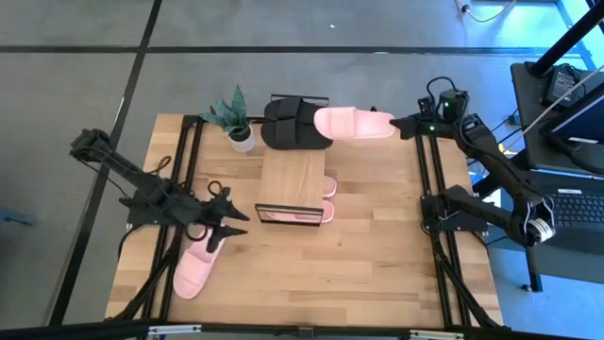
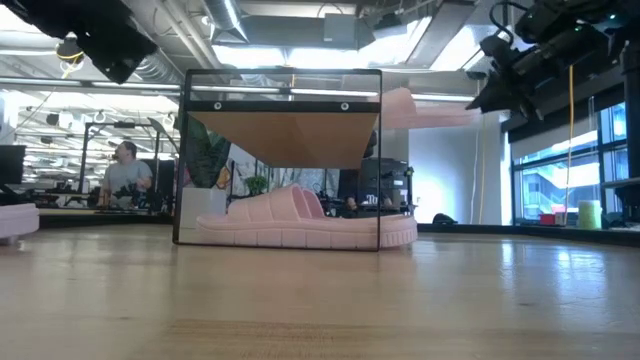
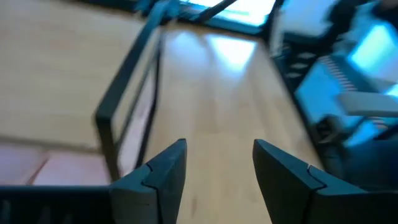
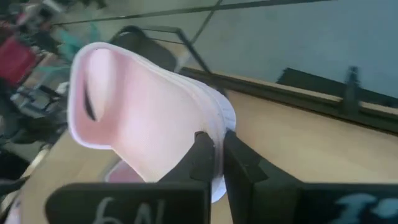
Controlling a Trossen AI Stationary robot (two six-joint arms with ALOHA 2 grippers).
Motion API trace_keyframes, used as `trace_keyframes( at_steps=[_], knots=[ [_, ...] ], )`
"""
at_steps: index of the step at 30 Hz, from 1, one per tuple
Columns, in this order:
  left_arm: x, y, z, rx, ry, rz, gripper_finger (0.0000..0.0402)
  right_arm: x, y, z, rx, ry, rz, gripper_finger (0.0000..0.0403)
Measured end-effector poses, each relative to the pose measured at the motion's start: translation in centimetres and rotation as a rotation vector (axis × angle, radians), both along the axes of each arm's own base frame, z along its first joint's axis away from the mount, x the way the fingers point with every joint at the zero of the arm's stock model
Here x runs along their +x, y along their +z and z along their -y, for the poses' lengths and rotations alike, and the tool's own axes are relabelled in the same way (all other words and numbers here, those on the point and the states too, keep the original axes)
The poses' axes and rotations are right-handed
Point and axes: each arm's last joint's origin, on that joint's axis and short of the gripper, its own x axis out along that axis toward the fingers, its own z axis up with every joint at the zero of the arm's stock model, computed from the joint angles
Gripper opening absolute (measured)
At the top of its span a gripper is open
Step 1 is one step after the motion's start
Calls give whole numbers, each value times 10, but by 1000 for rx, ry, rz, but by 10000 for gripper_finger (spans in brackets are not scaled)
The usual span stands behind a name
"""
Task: Pick and place slides into the shelf
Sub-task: Put the pink slide under the shelf
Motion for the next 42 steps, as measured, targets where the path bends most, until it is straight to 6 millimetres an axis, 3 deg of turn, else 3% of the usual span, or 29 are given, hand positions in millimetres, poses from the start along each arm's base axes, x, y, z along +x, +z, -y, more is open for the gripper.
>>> trace_keyframes(
  at_steps=[4, 11, 19, 34, 38, 42],
  knots=[
    [-8, -3, -6, 21, -82, 105, 176, -8, -6, -5, 42, -67, -91, 21],
    [-22, 2, -17, 203, -114, 297, 176, -13, -16, -12, 117, -86, -209, 21],
    [-35, 12, -23, 233, -157, 397, 176, -12, -14, -10, 108, -100, -186, 21],
    [-35, 12, -24, 233, -156, 396, 176, -6, -2, -5, 77, -45, 1, 21],
    [-35, 10, -24, 235, -160, 371, 176, -7, 8, -10, 60, -8, 56, 21],
    [-35, 8, -24, 213, -156, 351, 176, -12, 37, -23, -4, -17, 73, 21]
  ],
)
